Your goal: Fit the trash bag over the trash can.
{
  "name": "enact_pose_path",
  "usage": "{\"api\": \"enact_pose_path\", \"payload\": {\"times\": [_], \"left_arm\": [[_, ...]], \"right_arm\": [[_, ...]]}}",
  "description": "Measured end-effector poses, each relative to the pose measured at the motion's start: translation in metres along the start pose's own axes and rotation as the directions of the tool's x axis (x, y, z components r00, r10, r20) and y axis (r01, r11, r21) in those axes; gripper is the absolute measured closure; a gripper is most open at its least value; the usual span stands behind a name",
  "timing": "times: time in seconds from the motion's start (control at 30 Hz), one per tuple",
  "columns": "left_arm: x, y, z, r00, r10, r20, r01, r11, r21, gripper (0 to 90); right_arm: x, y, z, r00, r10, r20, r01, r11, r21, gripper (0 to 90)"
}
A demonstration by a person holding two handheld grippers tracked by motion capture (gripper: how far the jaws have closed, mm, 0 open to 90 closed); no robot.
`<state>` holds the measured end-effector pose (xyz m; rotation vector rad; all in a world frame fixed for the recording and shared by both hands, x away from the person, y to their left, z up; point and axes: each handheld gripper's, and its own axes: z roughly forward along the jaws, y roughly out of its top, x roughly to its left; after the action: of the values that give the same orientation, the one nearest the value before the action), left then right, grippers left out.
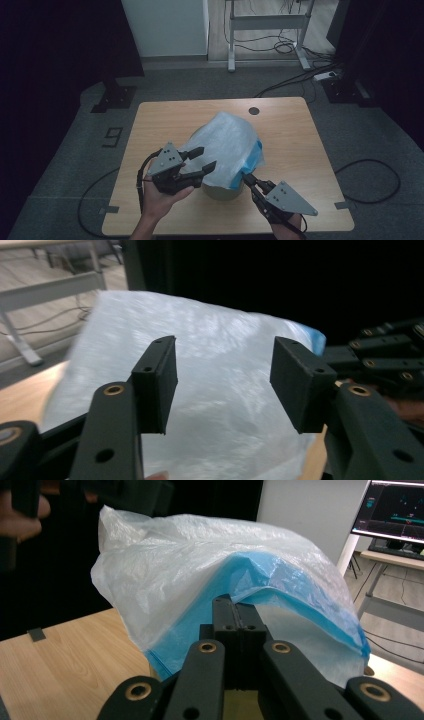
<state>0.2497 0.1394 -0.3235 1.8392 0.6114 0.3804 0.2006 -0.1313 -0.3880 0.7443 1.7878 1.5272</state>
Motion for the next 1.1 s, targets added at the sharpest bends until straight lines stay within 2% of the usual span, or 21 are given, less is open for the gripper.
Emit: {"api": "enact_pose_path", "payload": {"times": [0.03,0.2,0.27,0.33,0.4,0.43,0.47,0.6,0.7,0.83,1.0,1.1], "left_arm": [[0.001,-0.002,0.002,0.9995,-0.015,0.029,0.015,0.9999,-0.004,42.4],[-0.001,-0.005,0.005,0.9989,-0.014,0.045,0.014,0.9999,0.007,35.2],[-0.002,-0.005,0.006,0.9988,-0.011,0.048,0.011,0.9999,0.010,35.6],[-0.004,-0.007,0.009,0.9996,0.011,0.026,-0.011,0.9994,0.032,44.5],[-0.004,-0.008,0.010,0.9995,0.010,0.029,-0.011,0.9992,0.039,59.4],[-0.002,-0.010,0.013,0.9987,0.000,0.051,-0.002,0.9987,0.051,67.6],[-0.001,-0.011,0.015,0.9983,-0.009,0.057,0.006,0.9984,0.056,73.7],[0.001,-0.015,0.018,0.9979,-0.027,0.058,0.024,0.9986,0.047,89.8],[0.001,-0.016,0.019,0.9980,-0.029,0.057,0.027,0.9994,0.021,90.0],[0.002,-0.015,0.015,0.9964,-0.041,0.074,0.044,0.9984,-0.036,90.0],[0.000,-0.015,0.012,0.9955,-0.040,0.086,0.045,0.9969,-0.065,90.0],[0.002,-0.017,0.010,0.9939,-0.056,0.095,0.063,0.9953,-0.073,90.0]], "right_arm": [[0.000,0.002,0.001,1.0000,-0.002,-0.002,0.002,1.000,-0.003,89.1],[0.001,0.014,0.009,0.9998,-0.015,-0.012,0.015,1.000,-0.008,89.1],[0.003,0.018,0.013,0.9997,-0.018,-0.019,0.018,1.000,-0.011,89.1],[0.005,0.020,0.016,0.9994,-0.019,-0.028,0.019,1.000,-0.010,89.1],[0.006,0.020,0.018,0.9993,-0.021,-0.030,0.021,1.000,-0.009,89.1],[0.007,0.019,0.019,0.9992,-0.017,-0.036,0.017,1.000,-0.006,89.1],[0.007,0.018,0.019,0.9991,-0.016,-0.039,0.016,1.000,-0.006,89.1],[0.005,0.014,0.020,0.9988,-0.002,-0.048,0.002,1.000,-0.002,88.5],[0.002,0.010,0.019,0.9983,0.015,-0.056,-0.015,1.000,-0.001,87.4],[-0.002,0.007,0.018,0.9970,0.036,-0.068,-0.036,0.999,0.000,88.3],[-0.002,0.003,0.019,0.9949,0.051,-0.087,-0.052,0.999,-0.004,88.2],[-0.002,0.002,0.017,0.9927,0.071,-0.098,-0.072,0.997,-0.012,80.6]]}}
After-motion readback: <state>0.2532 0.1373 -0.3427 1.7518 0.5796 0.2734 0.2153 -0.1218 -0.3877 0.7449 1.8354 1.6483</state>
